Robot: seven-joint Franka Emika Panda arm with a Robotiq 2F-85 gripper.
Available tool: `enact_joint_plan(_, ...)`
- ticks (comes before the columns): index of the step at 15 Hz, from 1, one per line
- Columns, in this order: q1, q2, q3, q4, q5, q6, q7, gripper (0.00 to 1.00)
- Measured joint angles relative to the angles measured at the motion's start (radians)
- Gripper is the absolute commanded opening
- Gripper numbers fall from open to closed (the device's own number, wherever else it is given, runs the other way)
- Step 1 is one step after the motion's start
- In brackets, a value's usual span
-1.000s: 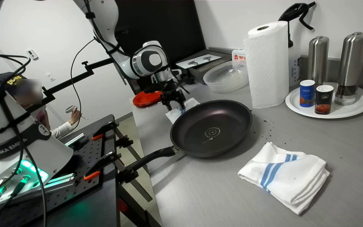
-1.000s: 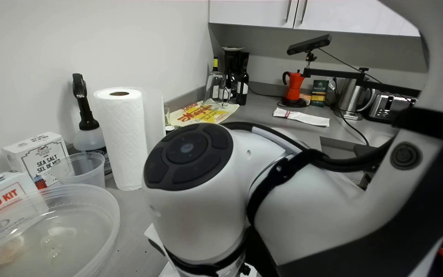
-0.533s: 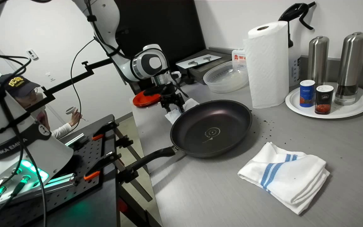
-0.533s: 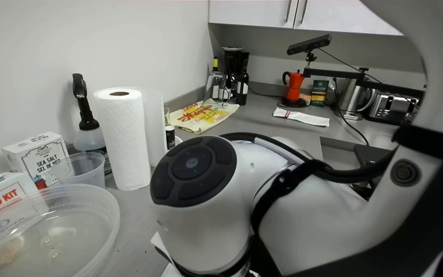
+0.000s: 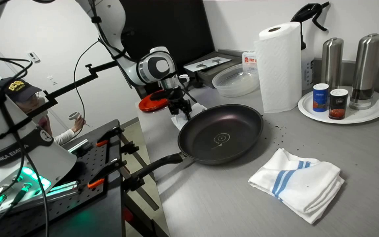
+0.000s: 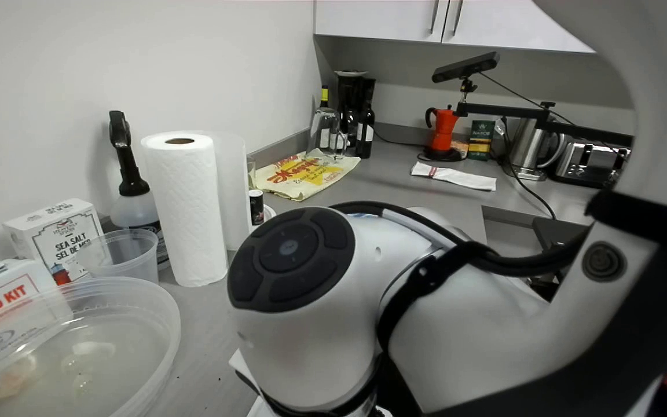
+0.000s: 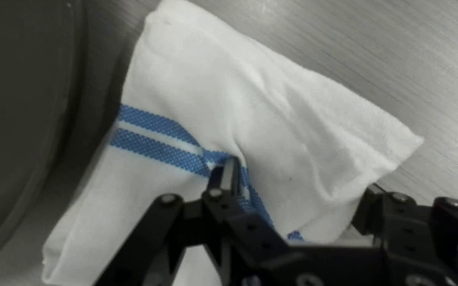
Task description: Use the left towel to clean the pan
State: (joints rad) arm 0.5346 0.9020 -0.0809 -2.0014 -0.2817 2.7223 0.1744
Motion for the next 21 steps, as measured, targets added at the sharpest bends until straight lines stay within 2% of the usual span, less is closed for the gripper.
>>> enact_joint_plan(3,-0.012,-0.005,0.0,0.0,0.0,-0.002,0.0,0.06)
enact_joint_plan(4,-0.016,-0.005,0.0,0.0,0.0,-0.002,0.0,0.02)
enact_joint_plan(6,-0.021,-0.005,0.0,0.001,0.0,-0.002,0.0,0.05)
enact_joint_plan(12,-0.037,-0.008,0.011,0.003,0.001,-0.008,0.0,0.04)
enact_joint_plan(14,-0.047,-0.013,0.018,0.003,0.002,-0.012,0.0,0.07)
enact_joint_plan(15,-0.051,-0.015,0.021,0.003,0.002,-0.013,0.0,0.16)
enact_joint_plan(17,-0.06,-0.019,0.026,0.004,0.002,-0.016,0.0,0.18)
enact_joint_plan(18,-0.064,-0.02,0.029,0.005,0.002,-0.017,0.0,0.22)
enact_joint_plan(20,-0.071,-0.021,0.033,0.007,0.003,-0.018,0.0,0.42)
enact_joint_plan(21,-0.074,-0.021,0.035,0.007,0.003,-0.018,0.0,0.47)
